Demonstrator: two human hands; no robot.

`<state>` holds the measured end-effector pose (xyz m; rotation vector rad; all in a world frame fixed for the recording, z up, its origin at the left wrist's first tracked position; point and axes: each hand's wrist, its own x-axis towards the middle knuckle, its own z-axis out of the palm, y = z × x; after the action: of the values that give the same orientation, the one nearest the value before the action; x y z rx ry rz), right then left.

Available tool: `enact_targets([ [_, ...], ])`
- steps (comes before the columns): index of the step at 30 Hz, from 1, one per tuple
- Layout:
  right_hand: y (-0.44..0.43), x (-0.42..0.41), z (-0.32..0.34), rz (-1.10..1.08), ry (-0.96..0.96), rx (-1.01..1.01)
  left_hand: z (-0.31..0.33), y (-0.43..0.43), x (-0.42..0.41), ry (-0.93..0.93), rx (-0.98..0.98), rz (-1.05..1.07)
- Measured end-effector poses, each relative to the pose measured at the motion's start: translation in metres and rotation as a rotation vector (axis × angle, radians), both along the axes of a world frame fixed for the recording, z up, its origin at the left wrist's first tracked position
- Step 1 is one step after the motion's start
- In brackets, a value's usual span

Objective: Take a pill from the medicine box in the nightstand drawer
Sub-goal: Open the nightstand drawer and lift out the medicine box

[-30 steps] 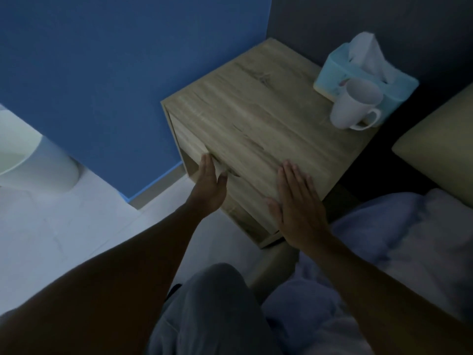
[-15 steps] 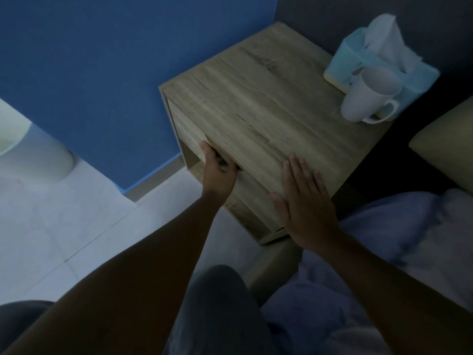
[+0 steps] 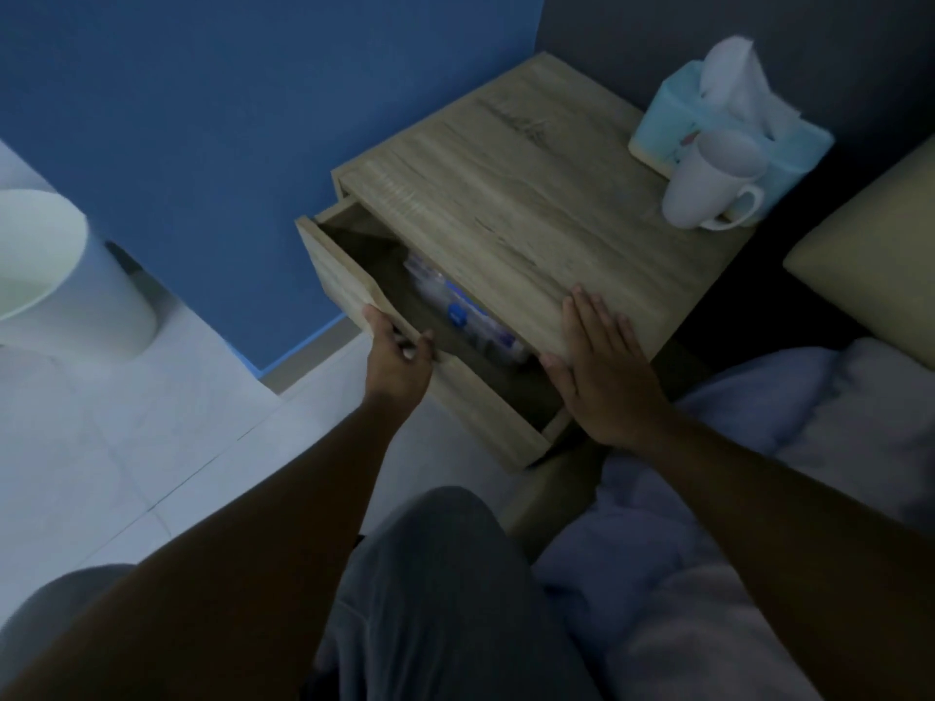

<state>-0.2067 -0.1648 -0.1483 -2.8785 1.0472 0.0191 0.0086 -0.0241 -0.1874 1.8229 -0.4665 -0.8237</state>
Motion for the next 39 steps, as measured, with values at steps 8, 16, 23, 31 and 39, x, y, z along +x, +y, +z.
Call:
enact_targets([
  [8, 0.001, 0.002, 0.0, -0.006, 0.017, 0.048, 0.004, 0.054, 0.01, 0.022, 0.025, 0.019],
  [16, 0.003, 0.005, 0.005, -0.036, 0.03, 0.087, 0.008, 0.099, 0.017, 0.063, 0.032, 0.067],
  [23, 0.006, 0.008, 0.014, -0.041, 0.074, 0.122, 0.006, 0.122, 0.022, 0.066, 0.044, 0.096],
  [31, 0.019, 0.014, 0.014, -0.152, 0.032, 0.173, 0.018, 0.12, 0.018, -0.026, 0.115, 0.097],
  [39, 0.112, 0.047, 0.027, -0.022, -0.462, 0.36, 0.062, 0.093, 0.024, -0.417, 0.015, 0.223],
])
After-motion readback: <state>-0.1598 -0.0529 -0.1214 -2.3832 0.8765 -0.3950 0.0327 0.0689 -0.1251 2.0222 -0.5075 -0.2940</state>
